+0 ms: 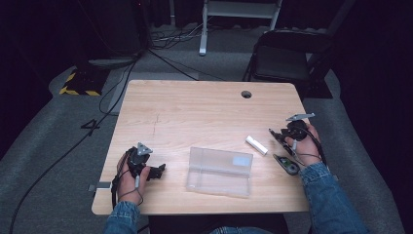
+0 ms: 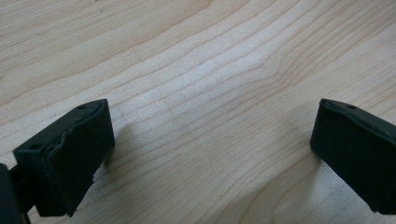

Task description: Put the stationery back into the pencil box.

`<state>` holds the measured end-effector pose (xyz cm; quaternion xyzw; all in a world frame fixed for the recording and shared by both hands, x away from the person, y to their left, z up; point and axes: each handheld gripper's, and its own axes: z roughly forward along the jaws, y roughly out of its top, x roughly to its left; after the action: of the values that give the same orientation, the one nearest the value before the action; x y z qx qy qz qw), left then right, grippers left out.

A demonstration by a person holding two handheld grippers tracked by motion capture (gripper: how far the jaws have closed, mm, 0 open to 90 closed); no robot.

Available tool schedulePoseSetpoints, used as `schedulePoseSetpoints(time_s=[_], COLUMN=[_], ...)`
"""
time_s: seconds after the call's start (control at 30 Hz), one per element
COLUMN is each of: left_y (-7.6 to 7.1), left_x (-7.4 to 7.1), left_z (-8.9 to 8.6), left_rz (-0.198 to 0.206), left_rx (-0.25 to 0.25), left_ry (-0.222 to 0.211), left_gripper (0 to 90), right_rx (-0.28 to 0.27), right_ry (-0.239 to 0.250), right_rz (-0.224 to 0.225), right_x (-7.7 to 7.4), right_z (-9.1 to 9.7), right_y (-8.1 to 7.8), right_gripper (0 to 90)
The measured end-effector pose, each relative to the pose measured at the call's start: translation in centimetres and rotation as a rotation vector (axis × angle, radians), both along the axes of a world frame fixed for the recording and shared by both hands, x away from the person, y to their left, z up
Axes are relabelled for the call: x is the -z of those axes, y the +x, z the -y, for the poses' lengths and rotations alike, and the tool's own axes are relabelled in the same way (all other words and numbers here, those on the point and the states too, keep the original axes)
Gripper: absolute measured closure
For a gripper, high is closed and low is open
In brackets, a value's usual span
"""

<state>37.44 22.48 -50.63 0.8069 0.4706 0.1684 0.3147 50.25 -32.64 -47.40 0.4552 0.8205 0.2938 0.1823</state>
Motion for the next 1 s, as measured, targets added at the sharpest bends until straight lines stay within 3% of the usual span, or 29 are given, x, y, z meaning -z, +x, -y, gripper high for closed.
schedulePoseSetpoints(time_s=[0.3,0.57,1.0], left_y=[0.0,0.0,0.0], left_x=[0.0,0.0,0.0], left_z=[0.01,0.01,0.01], left_rz=[0.0,0.0,0.0], left_rx=[-0.001,-0.001,-0.001], left_ry=[-0.002,-0.002,-0.002], left_gripper=[0.1,0.1,0.1], right_rx=[-0.002,-0.014,0.007], right_ry=[-0.013,-0.006,0.025], right_rz=[-0.033,-0.054,-0.057], right_x=[0.74,0.83,0.38], right_z=[-0.28,-0.29,-0.05], right_y=[0.44,0.48,0.37], right_gripper=[62.0,79.4,80.8])
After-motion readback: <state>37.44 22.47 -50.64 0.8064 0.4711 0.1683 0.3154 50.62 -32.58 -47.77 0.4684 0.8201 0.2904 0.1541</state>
